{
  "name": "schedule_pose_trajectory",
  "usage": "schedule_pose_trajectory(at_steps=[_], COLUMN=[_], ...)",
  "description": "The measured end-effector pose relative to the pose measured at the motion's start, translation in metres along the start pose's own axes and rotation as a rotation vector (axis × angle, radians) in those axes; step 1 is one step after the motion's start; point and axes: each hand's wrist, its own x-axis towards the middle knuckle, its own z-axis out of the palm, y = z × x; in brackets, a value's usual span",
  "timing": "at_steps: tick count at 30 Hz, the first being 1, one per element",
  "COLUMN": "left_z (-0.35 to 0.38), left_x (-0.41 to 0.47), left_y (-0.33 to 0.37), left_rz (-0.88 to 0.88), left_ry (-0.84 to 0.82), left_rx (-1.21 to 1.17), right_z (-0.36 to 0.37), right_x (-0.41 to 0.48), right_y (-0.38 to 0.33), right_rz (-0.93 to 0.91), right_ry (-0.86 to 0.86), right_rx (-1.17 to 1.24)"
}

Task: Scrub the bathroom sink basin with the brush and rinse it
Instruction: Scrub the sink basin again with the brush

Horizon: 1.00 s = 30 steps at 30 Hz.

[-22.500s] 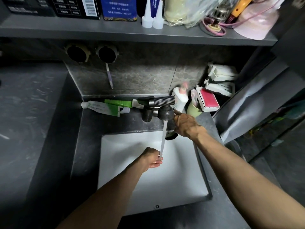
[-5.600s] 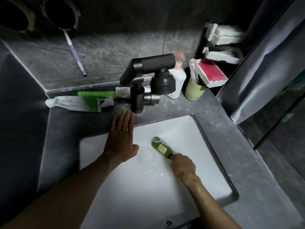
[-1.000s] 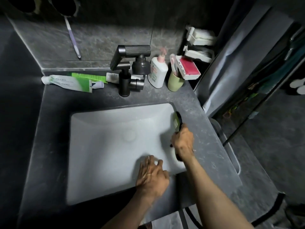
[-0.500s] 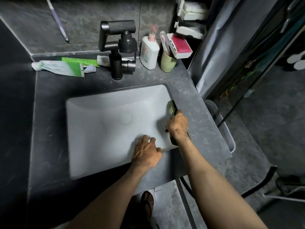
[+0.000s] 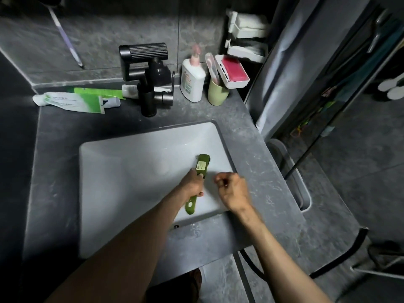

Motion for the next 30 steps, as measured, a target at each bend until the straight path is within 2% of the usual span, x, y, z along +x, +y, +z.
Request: schedule_pose_trajectory(at_steps=[1, 3, 7, 9, 11, 13, 15, 20, 23, 27, 30], left_z=[-0.005, -0.007, -0.007, -0.007, -0.007, -0.003, 0.007, 0.025, 0.033, 0.045, 0.050], left_x=[0.000, -0.002, -0.001, -0.001, -0.001, -0.004, -0.007, -0.025, -0.046, -0.079, -0.091], left_y=[0.000, -0.001, -0.001, 0.004, 0.010, 0.017, 0.024, 0.052, 0.049, 0.036, 0.041], left_rz=[0.012, 0.049, 0.089, 0.058, -0.010, 0.009, 0.082, 0.133, 0.090, 0.024, -0.039], left_ry=[-0.014, -0.072, -0.106, -0.096, -0.121, -0.188, -0.250, -0.240, -0.312, -0.408, -0.391], left_rx=[0.125, 0.283, 0.416, 0.353, 0.155, 0.007, 0.004, -0.048, -0.067, 0.091, 0.056], right_z=[-0.004, -0.012, -0.029, -0.031, -0.028, -0.023, -0.020, -0.022, -0.025, -0.025, -0.025], right_x=[0.010, 0.028, 0.071, 0.089, 0.100, 0.102, 0.100, 0.106, 0.110, 0.107, 0.105], right_y=[0.009, 0.023, 0.054, 0.062, 0.064, 0.067, 0.075, 0.083, 0.092, 0.090, 0.090], right_rz=[-0.057, -0.144, -0.181, -0.200, -0.214, -0.251, -0.296, -0.376, -0.422, -0.433, -0.439], right_ry=[0.110, 0.218, 0.202, 0.129, 0.103, 0.113, 0.125, 0.085, 0.067, 0.092, 0.101], right_rx=[-0.088, -0.154, -0.222, -0.262, -0.260, -0.263, -0.279, -0.271, -0.284, -0.264, -0.272])
